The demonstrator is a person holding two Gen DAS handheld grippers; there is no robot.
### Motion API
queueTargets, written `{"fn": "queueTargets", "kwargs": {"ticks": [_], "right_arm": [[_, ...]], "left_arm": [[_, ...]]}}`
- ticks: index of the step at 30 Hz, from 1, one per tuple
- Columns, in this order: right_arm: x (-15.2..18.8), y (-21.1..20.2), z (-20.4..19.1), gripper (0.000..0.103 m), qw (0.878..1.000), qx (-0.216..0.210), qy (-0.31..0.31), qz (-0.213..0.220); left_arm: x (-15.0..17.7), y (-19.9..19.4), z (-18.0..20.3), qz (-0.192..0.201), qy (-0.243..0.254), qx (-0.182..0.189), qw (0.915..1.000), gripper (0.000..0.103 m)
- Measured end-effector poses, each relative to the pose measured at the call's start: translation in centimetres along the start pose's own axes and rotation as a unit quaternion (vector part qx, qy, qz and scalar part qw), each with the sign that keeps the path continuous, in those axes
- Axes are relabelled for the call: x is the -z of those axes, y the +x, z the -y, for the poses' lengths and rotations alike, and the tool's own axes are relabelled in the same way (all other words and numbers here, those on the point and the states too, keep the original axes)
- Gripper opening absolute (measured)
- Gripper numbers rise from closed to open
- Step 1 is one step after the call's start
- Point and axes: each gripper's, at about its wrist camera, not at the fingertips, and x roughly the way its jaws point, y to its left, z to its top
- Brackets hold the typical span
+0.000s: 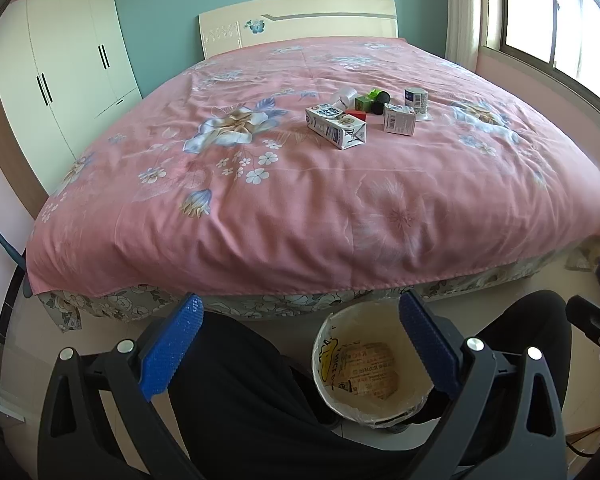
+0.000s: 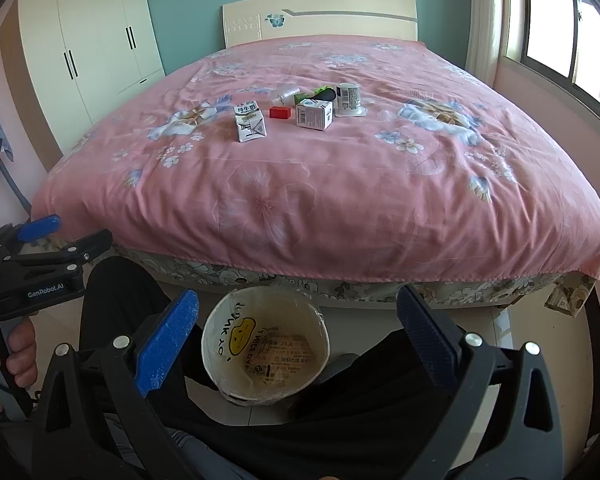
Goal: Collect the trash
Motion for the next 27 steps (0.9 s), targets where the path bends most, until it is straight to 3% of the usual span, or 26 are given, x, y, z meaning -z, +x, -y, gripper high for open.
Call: {"fn": "queueTargets", "kwargs": {"ticks": [27], "right_arm": [[-0.02, 0.51, 0.06, 0.097, 1.000, -0.004, 0.004, -0.001]], "left_arm": [[0.31, 0.46, 0.29, -0.002, 0.001, -0.003, 1.0000, 0.100]]}}
